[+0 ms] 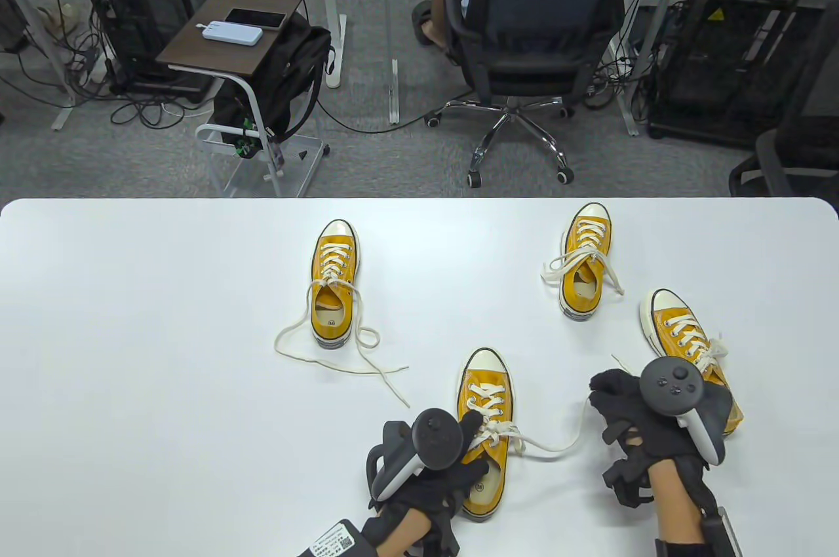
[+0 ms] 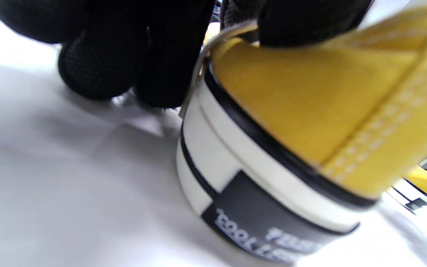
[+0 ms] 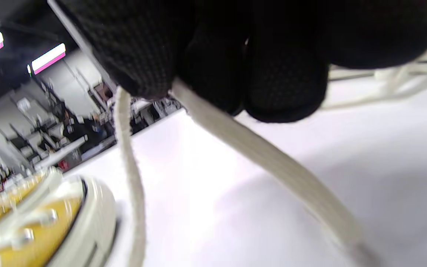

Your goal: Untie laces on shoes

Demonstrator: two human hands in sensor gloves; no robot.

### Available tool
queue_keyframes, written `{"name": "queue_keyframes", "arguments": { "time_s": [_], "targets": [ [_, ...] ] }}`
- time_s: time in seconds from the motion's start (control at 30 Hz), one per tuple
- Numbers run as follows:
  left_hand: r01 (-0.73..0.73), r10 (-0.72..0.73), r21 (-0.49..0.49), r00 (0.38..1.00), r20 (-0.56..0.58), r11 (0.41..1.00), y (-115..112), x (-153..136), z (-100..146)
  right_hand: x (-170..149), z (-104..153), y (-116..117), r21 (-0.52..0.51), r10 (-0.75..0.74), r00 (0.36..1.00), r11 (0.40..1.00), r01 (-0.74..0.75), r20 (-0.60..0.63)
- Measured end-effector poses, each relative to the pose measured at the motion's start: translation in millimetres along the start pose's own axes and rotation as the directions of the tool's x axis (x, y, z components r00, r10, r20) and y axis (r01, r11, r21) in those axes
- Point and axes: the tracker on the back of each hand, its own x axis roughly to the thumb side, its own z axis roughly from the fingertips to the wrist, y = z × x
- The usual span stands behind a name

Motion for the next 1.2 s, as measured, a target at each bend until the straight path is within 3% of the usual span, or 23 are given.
{"name": "queue_keyframes", "arguments": {
  "time_s": [0.17,0.37,0.47,0.6,0.77,0.87,1.03,1.2],
  "targets": [
    [0.0,0.0,0.002,1.0,0.002,1.0,0,0,0,3,-4,15,0.073,0.093,0.995,0.993,-0.092,-0.022],
    [-0.024,0.024,-0.021,1.0,-0.001,0.999,1,-2,0,18,9,-1,-0.038,0.084,0.996,0.996,-0.083,0.028],
    [-0.079,0.079,-0.061,0.997,-0.005,0.995,4,-6,-1,42,21,-1,0.054,0.039,0.989,0.997,-0.047,0.141],
    [-0.212,0.209,-0.122,0.977,-0.037,0.97,12,-16,1,76,36,26,0.261,0.077,0.958,0.953,-0.153,0.277],
    [-0.293,0.293,0.015,0.955,-0.036,0.956,26,-29,6,99,47,63,0.354,0.218,0.91,0.869,-0.345,0.352],
    [-0.274,0.276,0.09,0.961,-0.009,0.957,30,-27,8,107,50,79,0.339,0.274,0.891,0.852,-0.399,0.361],
    [-0.147,0.144,0.11,0.989,0.038,0.983,20,-9,9,109,50,85,0.319,0.299,0.884,0.85,-0.418,0.36],
    [-0.048,0.034,0.204,0.997,0.071,0.978,19,8,12,107,49,85,0.341,0.283,0.894,0.85,-0.402,0.348]
  ]
}}
